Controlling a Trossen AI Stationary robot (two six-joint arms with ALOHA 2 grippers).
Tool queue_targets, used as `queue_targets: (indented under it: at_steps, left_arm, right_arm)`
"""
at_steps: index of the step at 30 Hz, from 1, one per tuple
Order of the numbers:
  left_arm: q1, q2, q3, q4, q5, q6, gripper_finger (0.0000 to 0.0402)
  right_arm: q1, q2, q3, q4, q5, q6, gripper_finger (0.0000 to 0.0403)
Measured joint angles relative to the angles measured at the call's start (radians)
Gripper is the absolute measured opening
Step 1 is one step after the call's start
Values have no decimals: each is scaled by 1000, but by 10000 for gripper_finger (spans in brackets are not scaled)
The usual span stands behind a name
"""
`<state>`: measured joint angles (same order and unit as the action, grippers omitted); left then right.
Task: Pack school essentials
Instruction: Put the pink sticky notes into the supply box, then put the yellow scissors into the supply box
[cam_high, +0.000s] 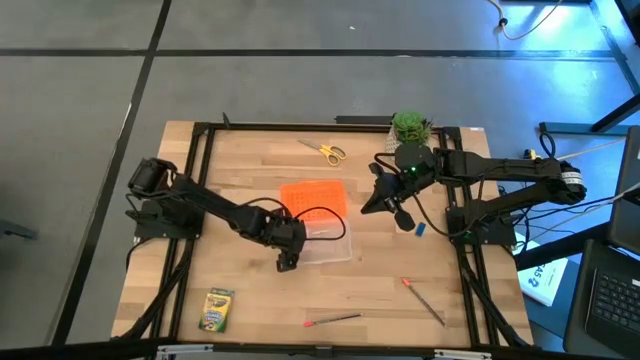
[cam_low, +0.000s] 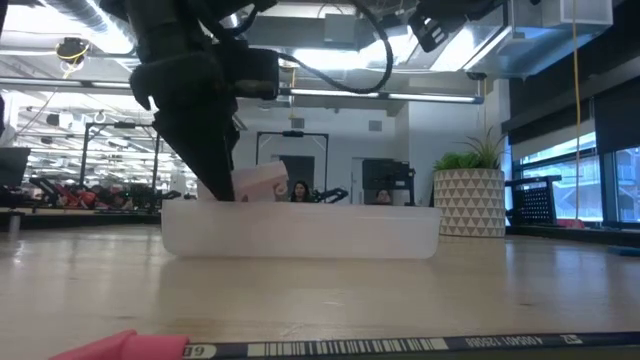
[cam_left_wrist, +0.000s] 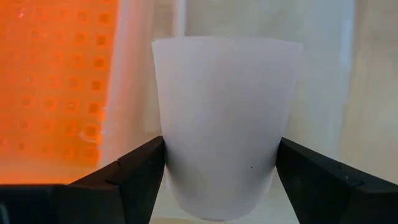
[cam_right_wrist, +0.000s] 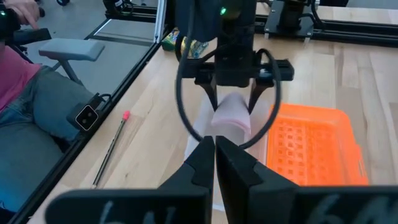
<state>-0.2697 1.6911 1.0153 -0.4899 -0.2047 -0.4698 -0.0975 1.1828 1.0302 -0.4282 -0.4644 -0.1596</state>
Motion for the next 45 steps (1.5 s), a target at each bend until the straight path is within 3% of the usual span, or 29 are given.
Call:
queue_targets:
  at_steps: [21,29,38,45]
  left_arm:
    - [-19,37,-1,23,20,-27,292]
    - [-19,59,-1,33,42,-52,323]
    - [-18,59,-1,32,42,-53,394]
    - [-17,59,-1,33,38,-55,399]
  right_arm:
    - [0,0,0,6,1,0,20]
    - [0,0,0,6,1,0,20]
    - [0,0,0,6,1,0,20]
    - [0,0,0,6,1,0,20]
